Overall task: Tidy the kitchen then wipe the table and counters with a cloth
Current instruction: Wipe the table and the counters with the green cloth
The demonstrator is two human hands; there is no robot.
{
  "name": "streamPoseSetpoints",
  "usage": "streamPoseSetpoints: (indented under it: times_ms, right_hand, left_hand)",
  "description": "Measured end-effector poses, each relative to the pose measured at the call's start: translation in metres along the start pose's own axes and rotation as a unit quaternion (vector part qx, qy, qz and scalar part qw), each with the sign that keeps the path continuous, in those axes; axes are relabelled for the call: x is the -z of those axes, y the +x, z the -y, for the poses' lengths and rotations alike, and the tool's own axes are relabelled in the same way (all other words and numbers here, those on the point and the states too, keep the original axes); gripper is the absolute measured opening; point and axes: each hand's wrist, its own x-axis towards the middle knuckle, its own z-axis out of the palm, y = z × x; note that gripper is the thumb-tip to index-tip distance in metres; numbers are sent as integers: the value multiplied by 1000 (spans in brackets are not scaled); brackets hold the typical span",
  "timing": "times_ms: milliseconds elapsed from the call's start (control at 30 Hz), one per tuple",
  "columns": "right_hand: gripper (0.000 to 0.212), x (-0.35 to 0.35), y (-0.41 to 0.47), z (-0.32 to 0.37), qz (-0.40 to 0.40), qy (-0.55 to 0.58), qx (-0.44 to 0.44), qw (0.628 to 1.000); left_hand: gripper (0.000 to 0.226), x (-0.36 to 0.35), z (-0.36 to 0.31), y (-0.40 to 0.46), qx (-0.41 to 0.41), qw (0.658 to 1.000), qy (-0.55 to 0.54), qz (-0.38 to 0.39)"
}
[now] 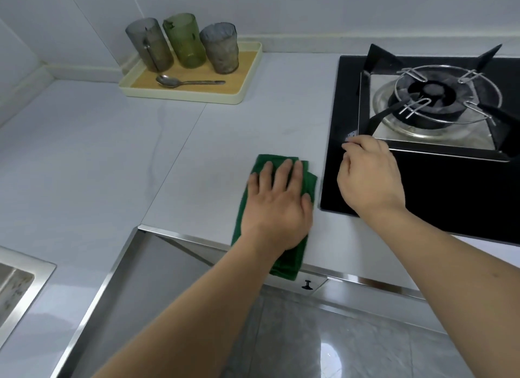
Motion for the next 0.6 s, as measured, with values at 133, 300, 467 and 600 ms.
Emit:
streamPoseSetpoints:
  times_ms: [133,300,467,600]
  right_hand:
    - [32,4,-1,0,-40,34,-49,997]
    - [35,4,-1,0,-24,41,-60,997]
    - [37,7,-3,-1,0,82,-76,994]
    - [32,21,2,-1,1,97,-19,995]
  left_hand:
    - [62,-4,-9,0,-7,1000,0,-6]
    - [62,-5,-7,2,-10,1000,-2,-14]
    - [60,-1,-6,8,-1,1000,-14,5]
    - [59,5,-12,23,11,1000,-27,6]
